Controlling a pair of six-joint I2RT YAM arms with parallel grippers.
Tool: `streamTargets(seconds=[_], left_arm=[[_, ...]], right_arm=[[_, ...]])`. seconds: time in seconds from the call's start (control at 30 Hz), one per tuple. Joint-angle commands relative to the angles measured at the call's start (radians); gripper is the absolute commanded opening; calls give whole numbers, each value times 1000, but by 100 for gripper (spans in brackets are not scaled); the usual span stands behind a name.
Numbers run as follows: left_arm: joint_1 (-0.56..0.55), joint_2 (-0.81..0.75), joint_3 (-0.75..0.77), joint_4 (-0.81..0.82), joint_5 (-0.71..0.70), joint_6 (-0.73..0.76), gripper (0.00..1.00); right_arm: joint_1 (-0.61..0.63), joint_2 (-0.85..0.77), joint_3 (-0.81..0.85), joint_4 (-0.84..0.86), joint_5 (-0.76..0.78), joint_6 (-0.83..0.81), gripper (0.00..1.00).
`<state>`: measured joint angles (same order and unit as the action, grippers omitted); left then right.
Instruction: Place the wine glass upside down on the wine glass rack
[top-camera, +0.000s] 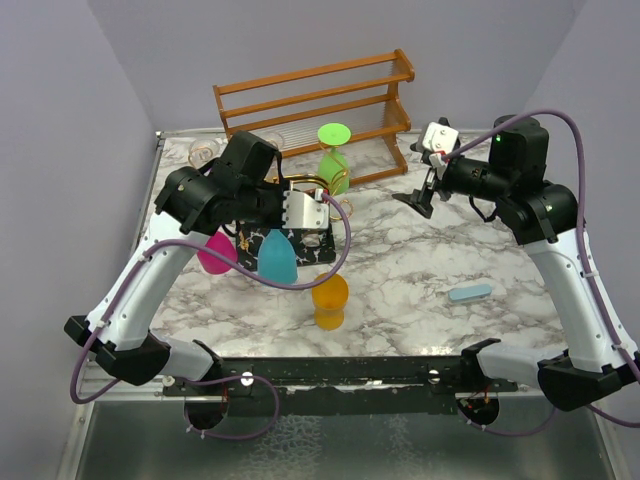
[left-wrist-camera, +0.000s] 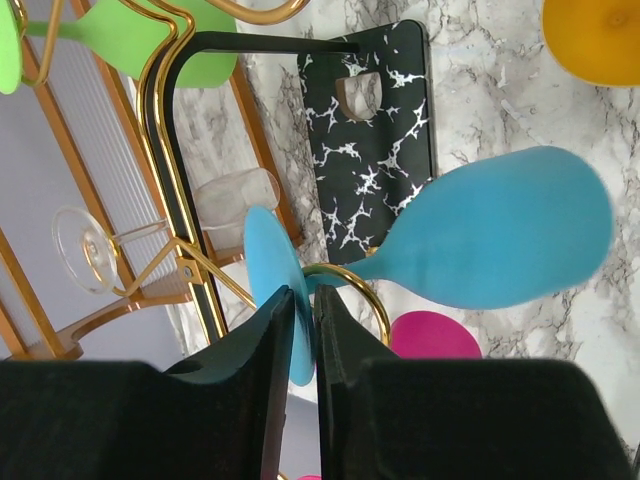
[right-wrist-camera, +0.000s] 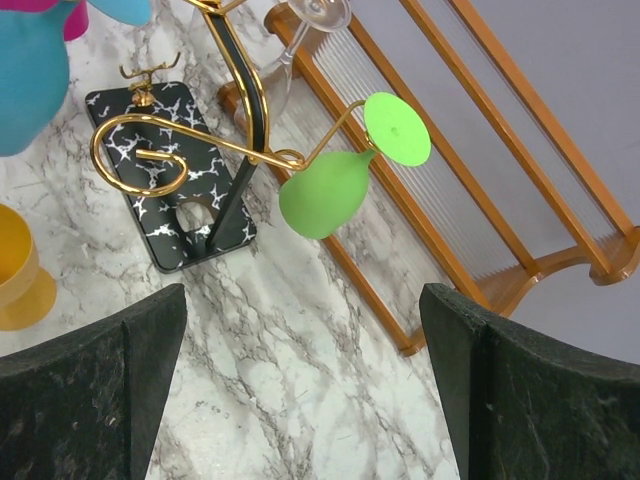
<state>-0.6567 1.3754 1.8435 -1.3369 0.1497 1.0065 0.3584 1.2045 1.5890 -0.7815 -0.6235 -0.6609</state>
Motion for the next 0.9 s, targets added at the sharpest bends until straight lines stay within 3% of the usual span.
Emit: streamTargets(seconds=[0.0,0.2,0.67,0.87], left_arm=[[-4,-17,-7,-13,31,-6,20],[-5,-19,-14,-18,34,-7,27],[-4,-20,-14,-23,63,-11,29],[-4,-17,-11,-21,75,-14,35]], right_arm=[[-6,-10,-9,8,-25,-12,99],[-9,-9,-13,10,-26,-12,99],[-12,-13,-21,13,-24,-15,99],[-12,-11,-23,13,-24,-17,99]])
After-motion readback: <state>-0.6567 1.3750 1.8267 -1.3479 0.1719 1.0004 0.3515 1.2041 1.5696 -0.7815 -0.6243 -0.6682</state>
